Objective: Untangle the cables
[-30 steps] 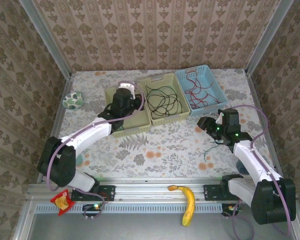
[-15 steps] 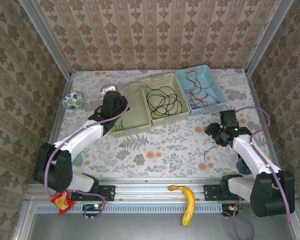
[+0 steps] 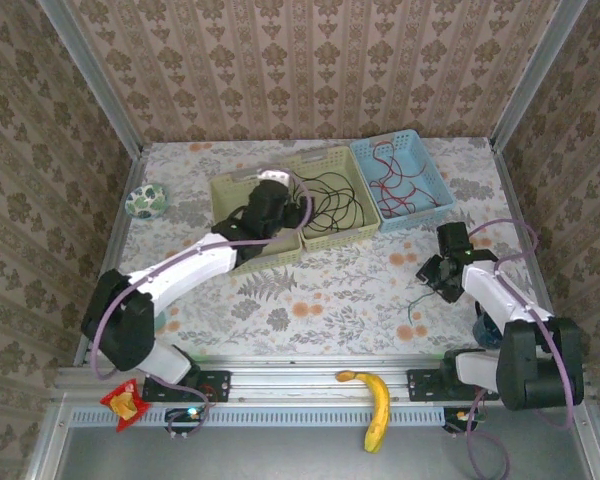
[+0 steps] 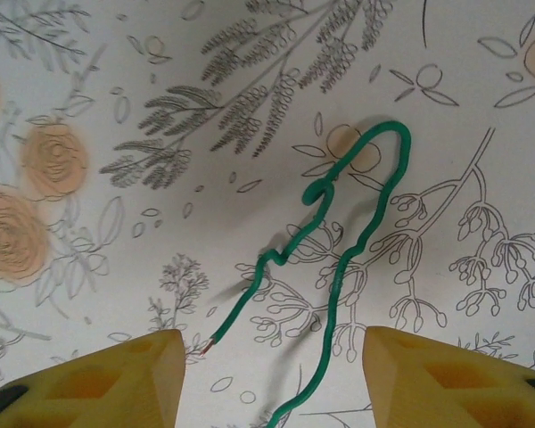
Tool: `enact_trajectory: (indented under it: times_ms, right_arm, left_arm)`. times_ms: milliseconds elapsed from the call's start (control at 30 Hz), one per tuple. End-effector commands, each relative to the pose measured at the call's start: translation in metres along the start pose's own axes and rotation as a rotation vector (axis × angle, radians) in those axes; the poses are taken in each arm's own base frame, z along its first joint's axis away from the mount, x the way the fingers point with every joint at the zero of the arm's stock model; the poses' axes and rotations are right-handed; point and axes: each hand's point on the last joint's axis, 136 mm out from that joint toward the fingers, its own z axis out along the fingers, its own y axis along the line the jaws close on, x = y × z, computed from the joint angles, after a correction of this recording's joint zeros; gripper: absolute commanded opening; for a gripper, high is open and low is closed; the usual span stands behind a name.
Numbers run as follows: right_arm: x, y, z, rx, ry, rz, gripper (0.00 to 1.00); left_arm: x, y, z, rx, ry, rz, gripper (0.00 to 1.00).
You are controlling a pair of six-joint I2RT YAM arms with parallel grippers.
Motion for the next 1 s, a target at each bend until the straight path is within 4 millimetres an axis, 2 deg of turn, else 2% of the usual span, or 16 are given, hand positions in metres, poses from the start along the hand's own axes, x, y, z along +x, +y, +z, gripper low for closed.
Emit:
enact_trajectory:
  times_ms: [0, 100, 167, 200, 267, 367, 533, 767, 967]
  right_arm:
    - [0.008, -0.003, 0.009, 0.019, 0.049, 0.017, 0.52]
    - [0.013, -0.005, 0.017, 0.032, 0.084, 0.023, 0.5]
    - [0.015, -0.003, 0.02, 0.027, 0.106, 0.022, 0.44]
    - [0.016, -0.003, 0.022, 0.027, 0.114, 0.021, 0.38]
    - [0.015, 0.0, 0.024, 0.015, 0.118, 0.021, 0.21]
    - [0.014, 0.005, 0.022, -0.017, 0.113, 0.028, 0.0]
    - [0.006, 0.031, 0.011, -0.156, 0.097, 0.069, 0.0]
    - [0.004, 0.079, -0.01, -0.399, 0.162, 0.173, 0.0]
    - [0.004, 0.1, -0.024, -0.518, 0.191, 0.22, 0.0]
  left_arm:
    - [0.014, -0.05, 0.004, 0.168, 0.067, 0.176, 0.94]
    - [0.04, -0.092, 0.007, 0.303, 0.148, 0.273, 0.94]
    - [0.06, -0.118, 0.006, 0.386, 0.205, 0.343, 0.94]
    - [0.071, -0.128, 0.006, 0.418, 0.235, 0.384, 0.94]
    - [0.089, -0.144, 0.006, 0.447, 0.28, 0.461, 0.95]
    - [0.11, -0.158, 0.01, 0.454, 0.329, 0.542, 0.95]
    - [0.128, -0.177, 0.013, 0.482, 0.359, 0.613, 0.96]
    - [0.128, -0.207, 0.009, 0.594, 0.355, 0.611, 0.95]
    - [0.127, -0.225, 0.01, 0.67, 0.365, 0.598, 0.86]
